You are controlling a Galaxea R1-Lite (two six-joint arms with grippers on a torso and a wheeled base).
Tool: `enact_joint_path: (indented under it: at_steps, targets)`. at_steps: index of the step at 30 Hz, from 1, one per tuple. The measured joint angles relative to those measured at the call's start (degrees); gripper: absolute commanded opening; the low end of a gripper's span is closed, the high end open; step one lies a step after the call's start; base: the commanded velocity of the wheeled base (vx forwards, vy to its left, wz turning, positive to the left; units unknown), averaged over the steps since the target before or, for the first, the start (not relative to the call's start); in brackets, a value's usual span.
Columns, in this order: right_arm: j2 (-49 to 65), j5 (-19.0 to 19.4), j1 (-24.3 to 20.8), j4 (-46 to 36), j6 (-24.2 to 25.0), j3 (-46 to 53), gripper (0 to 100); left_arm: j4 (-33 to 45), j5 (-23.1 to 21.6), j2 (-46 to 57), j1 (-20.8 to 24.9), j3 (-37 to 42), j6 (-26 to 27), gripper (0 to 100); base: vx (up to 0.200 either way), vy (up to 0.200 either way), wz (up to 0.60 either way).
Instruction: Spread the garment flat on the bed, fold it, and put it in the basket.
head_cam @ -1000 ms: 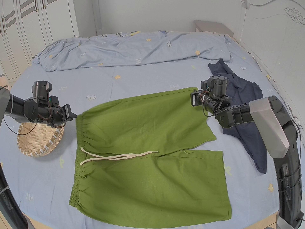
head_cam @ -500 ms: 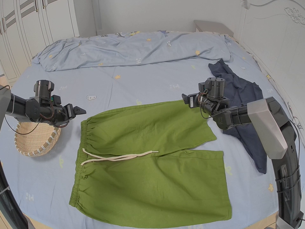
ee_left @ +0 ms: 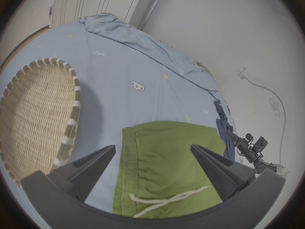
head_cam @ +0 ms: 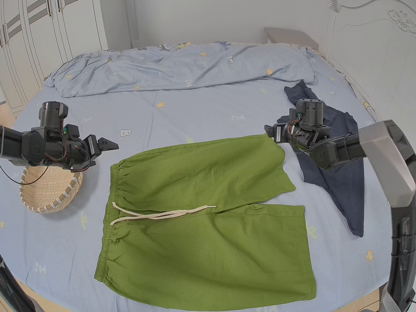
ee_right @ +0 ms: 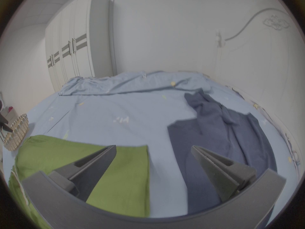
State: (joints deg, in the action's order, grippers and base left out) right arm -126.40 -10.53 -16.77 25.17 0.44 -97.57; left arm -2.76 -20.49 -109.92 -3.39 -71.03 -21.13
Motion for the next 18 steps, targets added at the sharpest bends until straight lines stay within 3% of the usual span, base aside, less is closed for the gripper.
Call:
enact_joint_path:
  at_steps: [9, 18]
  targets:
    - [15.36, 2.28, 2.26, -5.39, 6.23, 23.91, 100, -0.06, -5.27, 9.68, -0.83, 16.13, -0.27, 100, 0.0, 0.0, 0.0]
    - [30.38, 8.62, 3.17, -7.74, 12.62, 46.12, 100, -0.52, -12.18, 19.43, -2.04, 40.08, 6.38, 100, 0.0, 0.0, 0.0]
